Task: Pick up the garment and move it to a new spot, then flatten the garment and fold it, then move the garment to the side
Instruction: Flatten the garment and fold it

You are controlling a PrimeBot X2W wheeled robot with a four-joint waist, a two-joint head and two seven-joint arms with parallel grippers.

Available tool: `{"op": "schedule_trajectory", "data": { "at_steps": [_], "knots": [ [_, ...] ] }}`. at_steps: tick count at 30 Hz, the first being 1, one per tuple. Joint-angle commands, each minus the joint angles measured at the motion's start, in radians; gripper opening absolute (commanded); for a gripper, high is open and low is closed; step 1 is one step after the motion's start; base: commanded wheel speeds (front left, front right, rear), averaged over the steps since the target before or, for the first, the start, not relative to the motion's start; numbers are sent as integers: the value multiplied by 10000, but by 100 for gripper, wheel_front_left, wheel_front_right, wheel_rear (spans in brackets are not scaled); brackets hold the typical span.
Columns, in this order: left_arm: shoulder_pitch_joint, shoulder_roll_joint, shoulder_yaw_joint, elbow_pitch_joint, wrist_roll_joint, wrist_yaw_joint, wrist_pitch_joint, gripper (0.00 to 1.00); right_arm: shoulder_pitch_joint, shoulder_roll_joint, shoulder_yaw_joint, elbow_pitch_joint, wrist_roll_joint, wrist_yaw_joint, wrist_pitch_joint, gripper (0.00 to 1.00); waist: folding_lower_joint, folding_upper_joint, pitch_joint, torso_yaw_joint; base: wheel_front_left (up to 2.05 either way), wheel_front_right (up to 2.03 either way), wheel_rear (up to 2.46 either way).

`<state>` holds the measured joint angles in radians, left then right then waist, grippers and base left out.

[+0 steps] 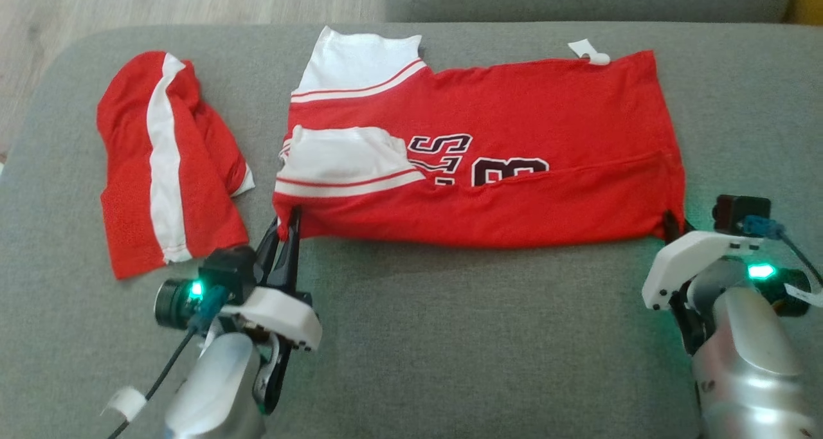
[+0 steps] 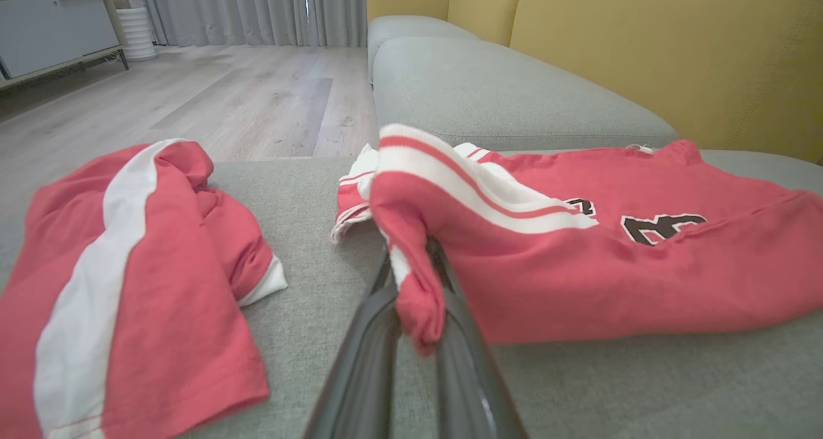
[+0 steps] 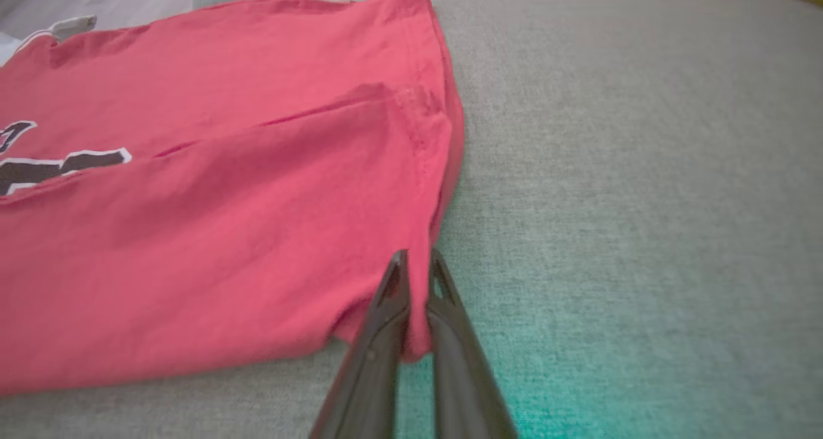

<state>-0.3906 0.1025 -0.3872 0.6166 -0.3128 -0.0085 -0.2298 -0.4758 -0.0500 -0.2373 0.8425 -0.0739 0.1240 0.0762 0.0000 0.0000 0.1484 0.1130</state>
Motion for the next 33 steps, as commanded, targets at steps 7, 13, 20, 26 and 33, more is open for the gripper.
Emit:
{"op": "schedule_trajectory", "data": {
  "at_steps": [7, 13, 20, 26, 33],
  "knots": [
    [237, 354, 168, -222, -48, 33, -31, 0, 455, -3, -47, -841, -168, 67, -227, 0, 0, 0, -615, -326, 0, 0, 0],
    [878, 490, 10, -305, -210, -123, 297, 0, 1378, -3, 36, -1636, 513, 67, -28, 0, 0, 0, -1163, -569, 0, 0, 0],
    [1721, 733, -235, -1066, -296, -189, 914, 0, 2771, -3, 534, -3196, 1108, 67, 660, 0, 0, 0, -1646, -707, 0, 0, 0],
    [2514, 964, -440, -2148, -355, -44, 1669, 0, 4200, -3, 568, -5260, 1590, 67, 1533, 0, 0, 0, -1822, -714, 0, 0, 0],
    [2869, 921, -521, -2695, -419, 210, 1878, 100, 4859, -3, 388, -6348, 2262, 67, 1822, 100, 0, 0, -1809, -707, 0, 0, 0]
  ]
}}
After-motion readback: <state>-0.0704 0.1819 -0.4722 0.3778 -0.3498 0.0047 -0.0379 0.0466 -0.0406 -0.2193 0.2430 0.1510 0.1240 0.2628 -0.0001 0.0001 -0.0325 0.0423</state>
